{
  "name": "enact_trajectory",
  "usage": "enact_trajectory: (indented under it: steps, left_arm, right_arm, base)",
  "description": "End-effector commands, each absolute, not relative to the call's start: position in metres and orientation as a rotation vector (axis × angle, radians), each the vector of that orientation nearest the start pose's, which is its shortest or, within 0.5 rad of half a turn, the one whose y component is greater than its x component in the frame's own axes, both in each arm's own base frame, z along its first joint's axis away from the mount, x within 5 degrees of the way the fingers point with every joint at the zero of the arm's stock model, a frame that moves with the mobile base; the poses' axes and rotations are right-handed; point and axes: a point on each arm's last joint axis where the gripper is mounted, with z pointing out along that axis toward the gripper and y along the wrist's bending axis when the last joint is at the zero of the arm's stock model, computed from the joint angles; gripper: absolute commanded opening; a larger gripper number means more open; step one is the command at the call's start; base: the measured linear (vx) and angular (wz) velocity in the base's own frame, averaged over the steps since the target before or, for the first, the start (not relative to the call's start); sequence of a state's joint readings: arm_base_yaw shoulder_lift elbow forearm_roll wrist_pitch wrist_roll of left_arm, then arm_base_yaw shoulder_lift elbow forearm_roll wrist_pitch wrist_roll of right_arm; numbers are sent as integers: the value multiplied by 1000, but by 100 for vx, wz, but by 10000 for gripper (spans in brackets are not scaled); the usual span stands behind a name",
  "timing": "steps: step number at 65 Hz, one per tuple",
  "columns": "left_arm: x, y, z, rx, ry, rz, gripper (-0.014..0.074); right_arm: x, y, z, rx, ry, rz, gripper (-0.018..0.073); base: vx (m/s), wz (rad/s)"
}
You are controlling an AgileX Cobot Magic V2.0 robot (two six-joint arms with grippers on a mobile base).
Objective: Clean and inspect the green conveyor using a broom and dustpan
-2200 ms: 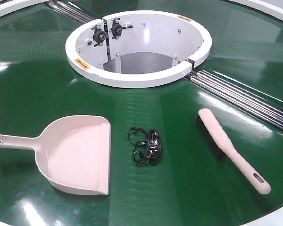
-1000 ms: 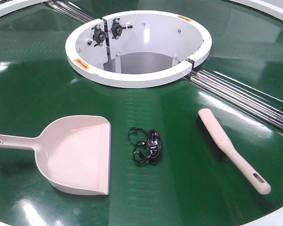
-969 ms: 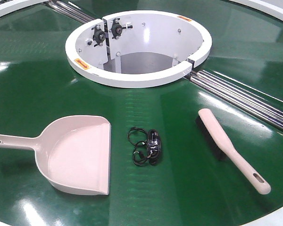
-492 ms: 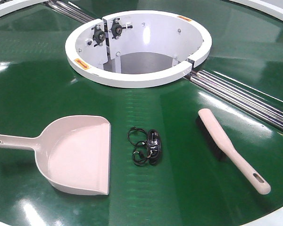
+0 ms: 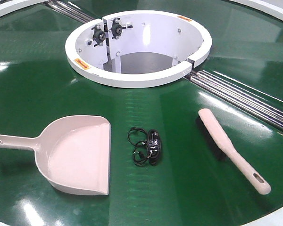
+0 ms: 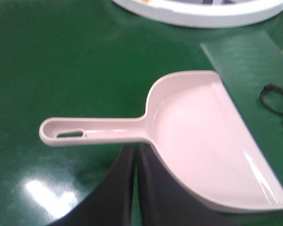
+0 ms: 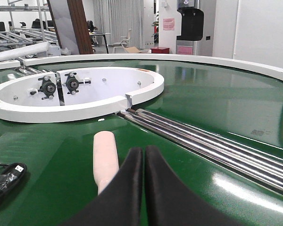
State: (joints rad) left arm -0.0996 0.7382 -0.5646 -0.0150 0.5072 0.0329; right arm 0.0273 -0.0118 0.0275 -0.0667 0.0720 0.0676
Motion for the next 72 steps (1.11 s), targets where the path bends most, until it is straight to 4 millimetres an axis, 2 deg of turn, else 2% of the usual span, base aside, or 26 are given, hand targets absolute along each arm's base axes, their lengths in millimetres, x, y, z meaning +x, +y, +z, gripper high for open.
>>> enact_trajectory:
  steps: [1, 16, 29, 40, 61, 67, 72]
  left_arm:
    - [153, -16, 299, 129, 2136, -55, 14]
    - [167, -15, 283, 177, 2239, 5, 149]
    - [170, -15, 280, 178, 2258, 4, 386]
    - [170, -15, 281, 176, 2250, 2, 526]
    - [171, -19, 283, 97, 2244, -94, 538]
    - [171, -19, 295, 133, 2246, -76, 538]
    - [171, -19, 312, 254, 2250, -20, 538]
  right_arm:
    - [56, 1, 204, -30, 1491, 7, -8]
    - [56, 1, 204, -30, 1491, 7, -8]
    - [56, 1, 204, -30, 1491, 7, -8]
    - [56, 1, 204, -30, 1491, 7, -8]
    - [56, 1, 204, -30, 1491, 7, -8]
    - [56, 1, 204, -30, 1491, 7, -8]
    - [56, 1, 204, -30, 1491, 7, -8]
  base:
    - [0, 0]
    - [0, 0]
    - [0, 0]
    - [0, 0]
    - [0, 0]
    - [0, 0]
    - [0, 0]
